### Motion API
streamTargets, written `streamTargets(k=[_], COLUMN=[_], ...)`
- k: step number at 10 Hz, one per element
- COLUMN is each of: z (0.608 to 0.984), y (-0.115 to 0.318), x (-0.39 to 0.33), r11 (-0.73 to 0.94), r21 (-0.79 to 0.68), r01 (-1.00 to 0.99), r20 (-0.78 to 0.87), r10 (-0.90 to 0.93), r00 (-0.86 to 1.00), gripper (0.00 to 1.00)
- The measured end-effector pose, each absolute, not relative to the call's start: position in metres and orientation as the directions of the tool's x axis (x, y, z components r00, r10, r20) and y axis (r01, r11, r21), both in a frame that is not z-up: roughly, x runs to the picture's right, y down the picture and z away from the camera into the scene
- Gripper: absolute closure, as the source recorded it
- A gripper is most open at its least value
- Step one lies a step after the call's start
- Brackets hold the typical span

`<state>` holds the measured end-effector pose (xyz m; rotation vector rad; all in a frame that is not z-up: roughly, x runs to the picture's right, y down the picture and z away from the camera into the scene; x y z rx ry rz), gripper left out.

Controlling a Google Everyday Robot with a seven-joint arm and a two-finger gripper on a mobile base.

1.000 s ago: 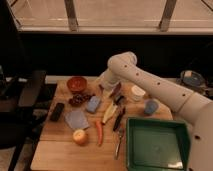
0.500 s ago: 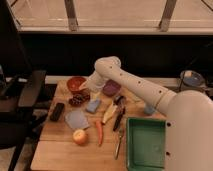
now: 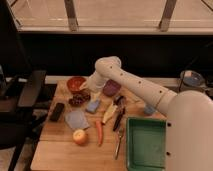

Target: Place grapes in metal cup

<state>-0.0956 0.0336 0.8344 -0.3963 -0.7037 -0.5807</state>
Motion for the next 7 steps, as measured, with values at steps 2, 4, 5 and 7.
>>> streamTargets(k=[2, 4, 5, 7], z=[0.840, 0.851, 0.857, 0.869], y=[0.037, 0.044, 0.048, 0.055], x=[-0.106, -0.141, -0.158, -0.181], r11=[0.763, 0.744, 0.733, 0.714], r21=[-0.132, -0.107, -0.096, -0.076], r01=[0.632, 0.659, 0.674, 0.696], r20=[0.713, 0.742, 0.752, 0.768], r10=[-0.370, -0.381, -0.389, -0.403], r00=[0.595, 0.551, 0.531, 0.497], gripper=[0.35, 0.35, 0.35, 0.35])
